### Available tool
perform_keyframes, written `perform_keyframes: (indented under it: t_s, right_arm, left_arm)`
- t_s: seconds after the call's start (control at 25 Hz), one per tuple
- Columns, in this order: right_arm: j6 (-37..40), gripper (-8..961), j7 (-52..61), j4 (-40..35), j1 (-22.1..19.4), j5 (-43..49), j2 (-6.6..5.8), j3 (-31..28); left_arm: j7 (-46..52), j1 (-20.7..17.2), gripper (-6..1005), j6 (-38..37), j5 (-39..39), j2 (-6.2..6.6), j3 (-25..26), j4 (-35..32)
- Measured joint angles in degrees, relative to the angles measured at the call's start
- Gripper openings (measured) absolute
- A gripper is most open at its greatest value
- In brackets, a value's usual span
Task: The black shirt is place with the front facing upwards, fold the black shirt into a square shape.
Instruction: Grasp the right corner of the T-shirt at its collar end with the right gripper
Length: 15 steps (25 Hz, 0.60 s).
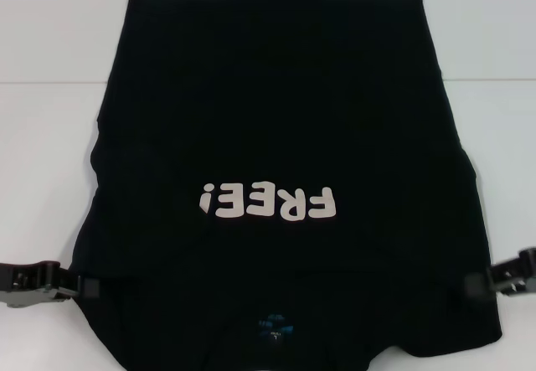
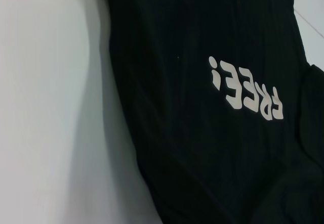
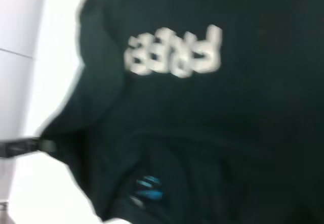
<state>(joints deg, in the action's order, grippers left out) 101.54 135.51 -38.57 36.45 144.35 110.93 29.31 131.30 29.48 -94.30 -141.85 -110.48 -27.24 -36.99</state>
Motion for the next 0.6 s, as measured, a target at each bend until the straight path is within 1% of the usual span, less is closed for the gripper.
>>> perform_keyframes:
  t_s: [0.12,0.24,0.4,0.52,0.6]
  right_arm:
    - [0.96,205,-0.73,-0.66,-0.11,-4.11,0.5,0.23]
    - [0.89,258,-1.67,-1.26,0.02,-5.01,0.83,0.24]
    - [-0.01,318,-4.18,-2.72,-0.21,-8.18,1.7,-0.65]
    - [-0.6,355,-6.61,-3.07,-0.83,-11.89,1.88,-0.72]
    - [-1.06,417,-7.81,-3.08,-1.04,-12.85,1.91,-0.67]
  left_arm:
    - [-0.29,-0.01,34,0.04,0.03,0.0,0.0,0.0]
    - [-0.56,-0.03,34,0.06,0.06,0.0,0.0,-0.07]
    - [-0.68,-0.03,34,0.08,0.1,0.0,0.0,-0.16]
    - [-0.69,-0.04,34,0.09,0.25,0.0,0.0,-0.21]
    - [-0.69,-0.04,34,0.16,0.62,0.04,0.0,-0.27]
